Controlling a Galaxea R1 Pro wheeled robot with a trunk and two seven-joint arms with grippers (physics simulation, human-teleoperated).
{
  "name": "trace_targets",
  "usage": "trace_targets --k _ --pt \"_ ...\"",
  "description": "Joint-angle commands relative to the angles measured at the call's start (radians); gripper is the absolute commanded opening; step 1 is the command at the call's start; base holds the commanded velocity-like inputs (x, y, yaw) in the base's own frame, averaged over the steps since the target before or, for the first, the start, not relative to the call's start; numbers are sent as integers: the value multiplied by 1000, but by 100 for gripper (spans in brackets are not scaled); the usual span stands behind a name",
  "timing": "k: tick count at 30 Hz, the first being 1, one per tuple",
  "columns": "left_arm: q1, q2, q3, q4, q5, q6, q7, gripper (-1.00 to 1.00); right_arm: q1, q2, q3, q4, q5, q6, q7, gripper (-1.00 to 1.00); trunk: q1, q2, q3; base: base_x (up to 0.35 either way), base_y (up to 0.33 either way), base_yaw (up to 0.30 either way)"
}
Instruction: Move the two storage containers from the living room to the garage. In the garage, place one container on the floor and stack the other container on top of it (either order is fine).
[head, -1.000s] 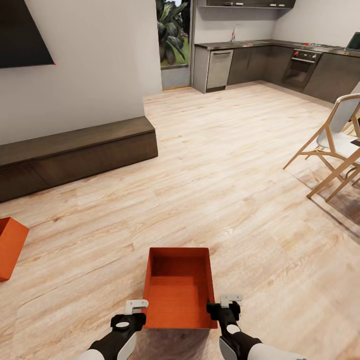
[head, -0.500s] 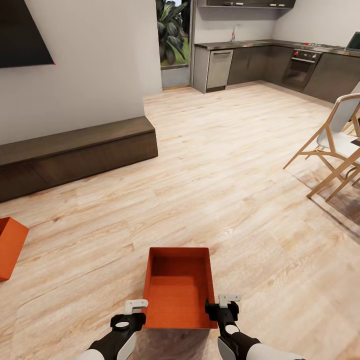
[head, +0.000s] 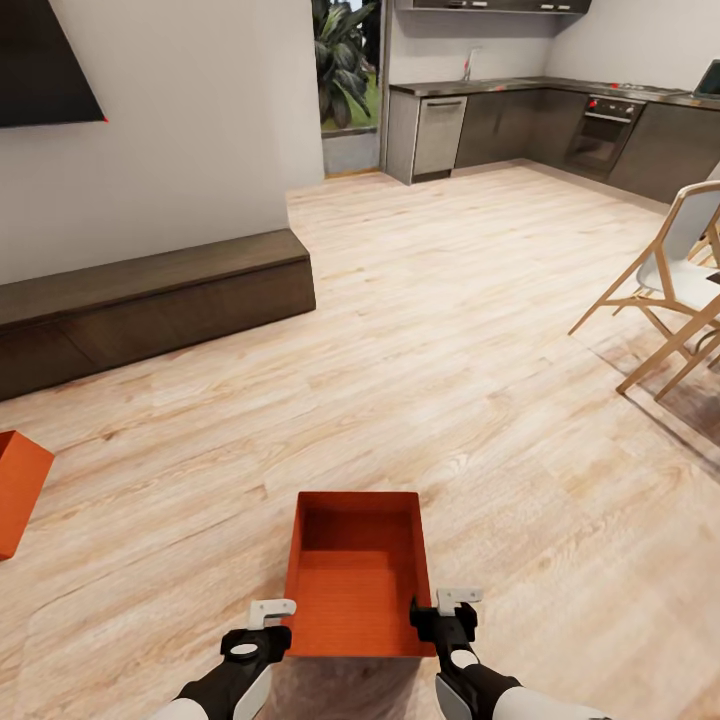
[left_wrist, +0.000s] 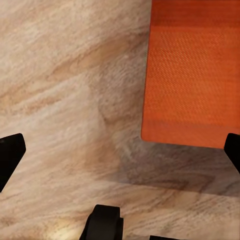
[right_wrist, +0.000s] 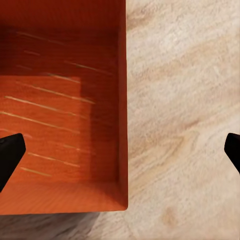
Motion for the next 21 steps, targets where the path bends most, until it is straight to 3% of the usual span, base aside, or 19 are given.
trace_targets --k 1,21 --pt "0 0 -7 -1 9 1 5 100 -1 1 9 1 -7 -4 -3 100 4 -8 -4 0 0 0" --pt "0 1 -6 -1 11 2 5 100 -1 1 9 1 -7 -5 -3 100 81 -148 -66 0 0 0"
